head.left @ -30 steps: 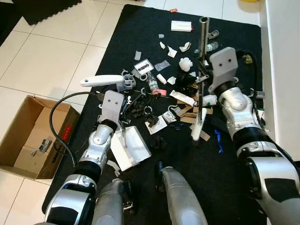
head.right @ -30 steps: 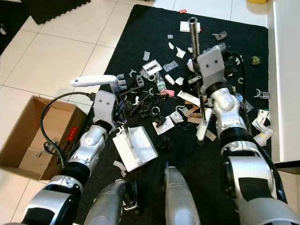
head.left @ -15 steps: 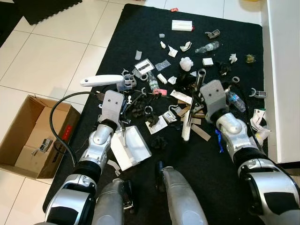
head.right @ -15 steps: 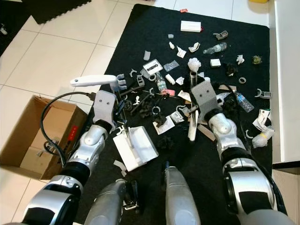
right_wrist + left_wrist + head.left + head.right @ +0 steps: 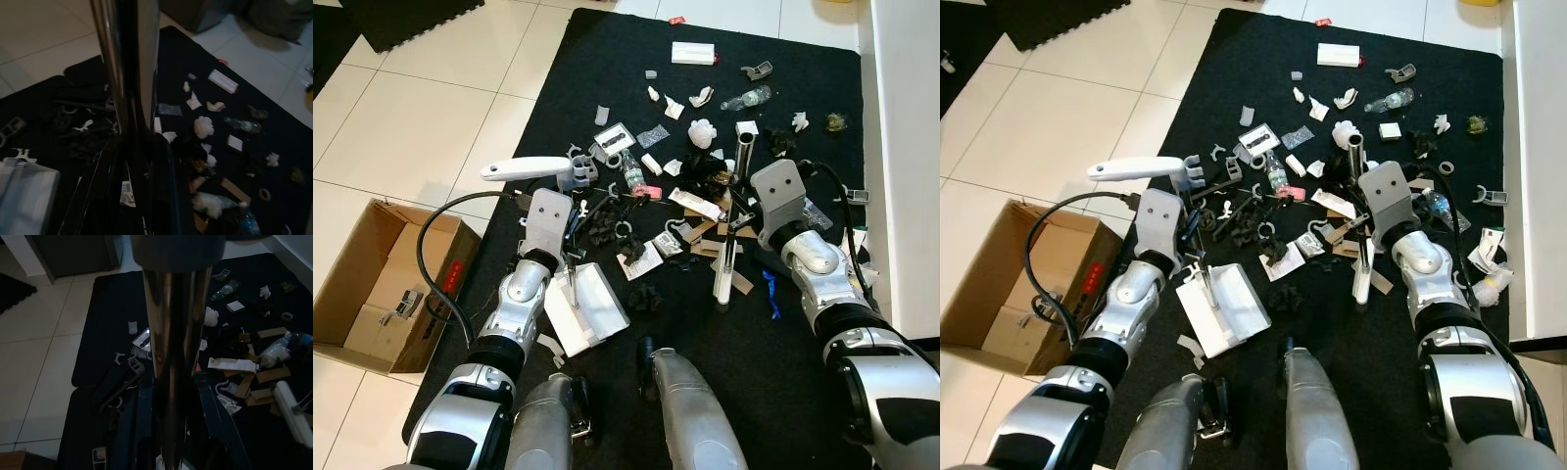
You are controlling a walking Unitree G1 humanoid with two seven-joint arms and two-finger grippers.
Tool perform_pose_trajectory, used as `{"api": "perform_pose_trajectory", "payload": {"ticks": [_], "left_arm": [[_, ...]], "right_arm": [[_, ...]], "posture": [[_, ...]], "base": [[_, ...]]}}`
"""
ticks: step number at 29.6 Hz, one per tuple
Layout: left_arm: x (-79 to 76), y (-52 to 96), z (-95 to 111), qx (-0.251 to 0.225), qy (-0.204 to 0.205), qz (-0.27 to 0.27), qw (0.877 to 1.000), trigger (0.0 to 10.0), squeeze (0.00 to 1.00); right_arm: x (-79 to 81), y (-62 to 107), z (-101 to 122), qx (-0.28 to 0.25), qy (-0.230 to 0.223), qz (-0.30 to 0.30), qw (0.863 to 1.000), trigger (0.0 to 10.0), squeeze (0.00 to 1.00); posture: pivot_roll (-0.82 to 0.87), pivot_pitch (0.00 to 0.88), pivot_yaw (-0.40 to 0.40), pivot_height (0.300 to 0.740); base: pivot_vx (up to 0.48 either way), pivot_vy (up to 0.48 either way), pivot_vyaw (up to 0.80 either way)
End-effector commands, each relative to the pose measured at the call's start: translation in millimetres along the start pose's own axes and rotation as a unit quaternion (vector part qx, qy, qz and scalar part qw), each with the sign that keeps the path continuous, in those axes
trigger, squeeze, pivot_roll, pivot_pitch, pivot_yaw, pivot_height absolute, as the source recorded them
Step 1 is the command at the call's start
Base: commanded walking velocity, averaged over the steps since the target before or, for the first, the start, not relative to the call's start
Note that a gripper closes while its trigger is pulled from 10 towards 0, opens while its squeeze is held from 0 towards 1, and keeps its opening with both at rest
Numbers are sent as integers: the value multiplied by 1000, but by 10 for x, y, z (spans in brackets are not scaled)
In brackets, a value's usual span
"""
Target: Sweep floor
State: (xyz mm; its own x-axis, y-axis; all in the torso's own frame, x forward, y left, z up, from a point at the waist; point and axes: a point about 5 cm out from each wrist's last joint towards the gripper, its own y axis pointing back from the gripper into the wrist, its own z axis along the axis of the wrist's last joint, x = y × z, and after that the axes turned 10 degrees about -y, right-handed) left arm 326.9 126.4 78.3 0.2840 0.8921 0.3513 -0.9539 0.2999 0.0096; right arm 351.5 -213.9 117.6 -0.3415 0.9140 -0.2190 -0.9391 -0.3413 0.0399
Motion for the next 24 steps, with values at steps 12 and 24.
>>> {"api": "perform_pose_trajectory", "payload": {"ticks": [12, 24], "left_arm": [[-12, 128, -253, 60, 0, -7, 998, 10000, 0], [-7, 121, -250, 60, -2, -9, 998, 10000, 0]], "right_arm": [[-59, 100, -135, 26, -79, 14, 996, 10000, 0], [22, 132, -200, 61, -48, 76, 994, 10000, 0]], "posture": [[24, 285, 41, 740], [24, 278, 46, 740]], "base": [[0, 0, 0], [0, 0, 0]]}}
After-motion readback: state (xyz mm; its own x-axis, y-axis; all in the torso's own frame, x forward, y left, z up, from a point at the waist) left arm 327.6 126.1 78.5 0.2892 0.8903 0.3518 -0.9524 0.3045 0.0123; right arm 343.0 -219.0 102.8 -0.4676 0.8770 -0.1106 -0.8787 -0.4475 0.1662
